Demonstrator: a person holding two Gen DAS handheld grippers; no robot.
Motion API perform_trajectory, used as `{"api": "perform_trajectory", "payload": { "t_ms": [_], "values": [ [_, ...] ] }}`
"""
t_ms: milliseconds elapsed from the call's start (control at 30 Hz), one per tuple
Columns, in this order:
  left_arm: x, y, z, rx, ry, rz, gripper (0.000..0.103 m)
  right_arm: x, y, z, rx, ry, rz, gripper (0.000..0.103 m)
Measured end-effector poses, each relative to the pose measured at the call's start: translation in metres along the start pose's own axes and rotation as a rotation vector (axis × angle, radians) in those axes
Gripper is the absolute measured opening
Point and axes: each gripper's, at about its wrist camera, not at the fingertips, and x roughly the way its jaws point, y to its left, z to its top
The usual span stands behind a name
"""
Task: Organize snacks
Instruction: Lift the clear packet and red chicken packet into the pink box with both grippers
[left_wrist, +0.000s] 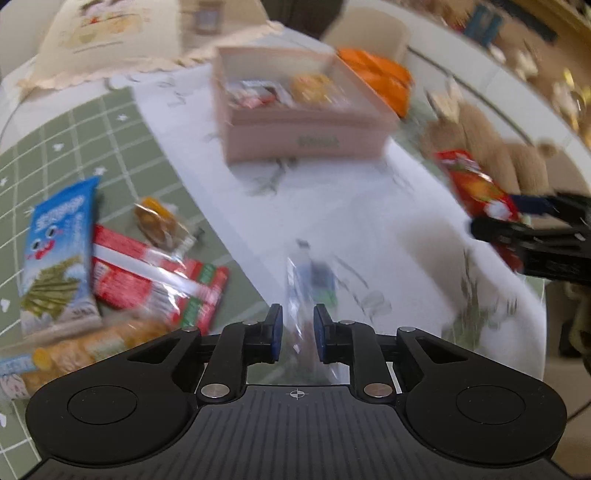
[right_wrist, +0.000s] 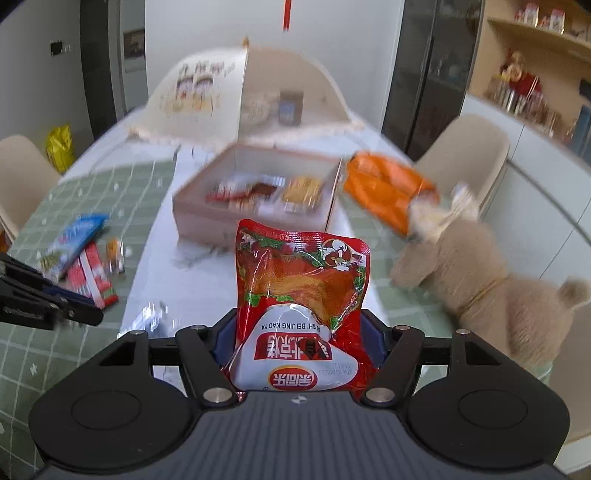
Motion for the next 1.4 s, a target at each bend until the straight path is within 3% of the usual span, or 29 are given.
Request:
{"api": "perform_trajectory", "payload": {
  "t_ms": [133,200,300,333,400,533,633,800,1067,1167,1233,1333,1400],
  "values": [
    [0.017,-0.028,-0.012,0.137,0.057,0.059,0.028,0.022,0.010,-0.017,0.020,0.077,0.012,0.067],
    [0.021,-0.043,-0.016,0.230,0.047,0.113,0.030,0.027,0.013,-0.022,0.030,0.094,0.019,0.067],
    [0.026,-0.055,-0.018,0.304,0.053,0.136,0.041,0.029,0.013,-0.027,0.032,0.105,0.024,0.068],
    [0.027,-0.056,-0.018,0.312,0.057,0.126,0.050,0.030,0.012,-0.028,0.032,0.108,0.024,0.068],
    [0.028,-0.056,-0.017,0.297,0.061,0.103,0.057,0.033,0.011,-0.029,0.036,0.113,0.022,0.068],
    [0.027,-0.046,-0.012,0.220,0.058,0.115,0.056,0.037,0.010,-0.030,0.036,0.117,0.021,0.068],
    [0.034,-0.035,-0.011,0.171,0.106,0.139,0.057,0.039,0.010,-0.032,0.025,0.123,0.019,0.068],
    [0.032,-0.024,-0.009,0.113,0.081,0.111,0.046,0.042,0.011,-0.035,0.013,0.133,0.009,0.068],
    [0.017,-0.013,-0.004,0.045,0.001,0.017,0.040,0.031,0.007,-0.030,-0.014,0.092,-0.007,0.068],
    [0.000,-0.006,0.018,0.002,-0.067,-0.059,0.040,0.018,-0.002,-0.016,0.012,0.057,0.021,0.067],
    [-0.016,-0.001,0.045,-0.006,-0.143,-0.093,0.040,0.002,-0.008,0.005,0.025,-0.020,0.043,0.067],
    [-0.040,0.008,0.106,-0.009,-0.261,-0.146,0.040,-0.017,-0.019,0.049,0.040,-0.146,0.070,0.067],
    [-0.040,0.024,0.152,-0.077,-0.295,-0.207,0.047,-0.018,-0.026,0.089,0.059,-0.198,0.090,0.067]
  ]
}}
